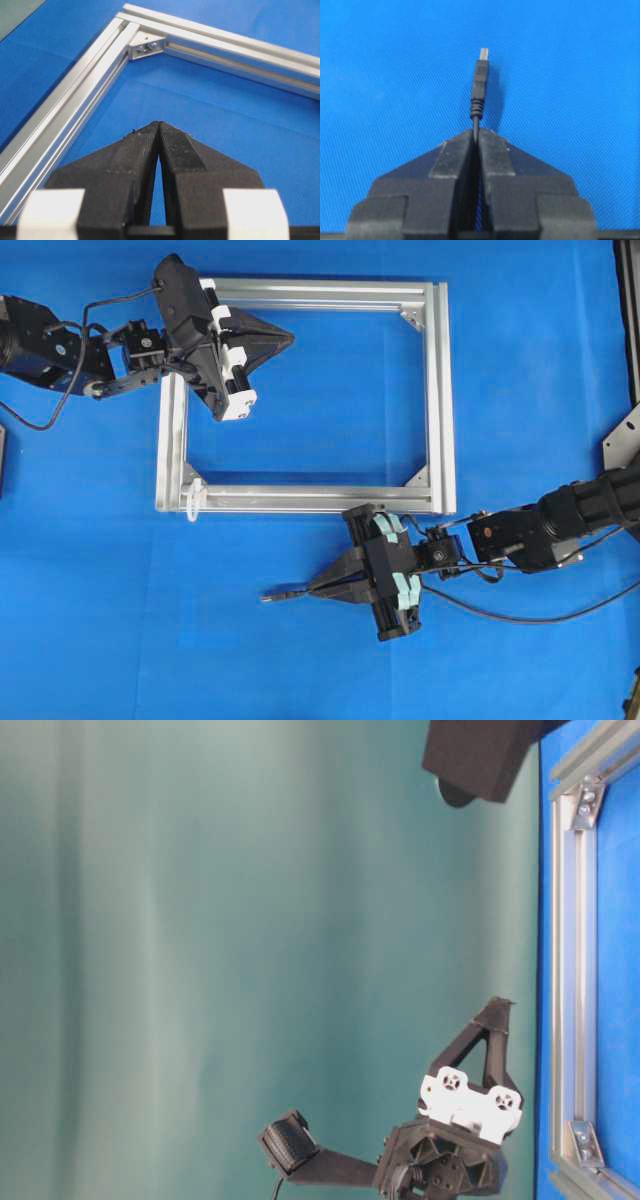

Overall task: Insert the wire through the string loop located on the left side.
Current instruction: 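Lift the black cable with the right gripper, plug pointing left, then move the right gripper left, pushing the plug through the white zip-tie loop, then swing the left gripper out and open it facing the protruding plug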

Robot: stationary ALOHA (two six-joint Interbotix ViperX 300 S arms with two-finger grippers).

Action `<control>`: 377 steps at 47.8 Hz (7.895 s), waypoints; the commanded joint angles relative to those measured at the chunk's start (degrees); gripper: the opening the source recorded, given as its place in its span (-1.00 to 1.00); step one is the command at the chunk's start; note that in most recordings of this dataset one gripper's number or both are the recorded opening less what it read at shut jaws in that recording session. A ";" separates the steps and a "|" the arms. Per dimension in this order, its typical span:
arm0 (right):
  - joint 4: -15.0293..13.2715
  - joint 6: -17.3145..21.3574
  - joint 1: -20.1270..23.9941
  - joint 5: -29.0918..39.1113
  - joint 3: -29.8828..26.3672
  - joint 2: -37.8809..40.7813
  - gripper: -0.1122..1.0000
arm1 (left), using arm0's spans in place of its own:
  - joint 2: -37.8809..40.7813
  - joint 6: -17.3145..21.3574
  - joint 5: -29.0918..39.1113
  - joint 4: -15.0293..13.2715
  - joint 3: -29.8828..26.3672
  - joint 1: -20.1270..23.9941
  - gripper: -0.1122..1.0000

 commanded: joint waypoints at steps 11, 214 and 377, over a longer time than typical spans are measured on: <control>0.00 0.09 0.18 -0.18 -0.44 -2.90 -0.80 | -1.76 0.00 -0.35 0.18 -0.35 -0.09 -0.80; 0.09 -2.29 -12.92 16.70 -11.51 -7.29 -0.80 | -2.29 0.00 -1.58 0.26 1.05 -0.44 -0.80; -0.18 -2.46 -14.06 20.21 -24.70 1.85 -0.80 | -29.00 0.09 -1.05 0.26 29.36 2.72 -0.80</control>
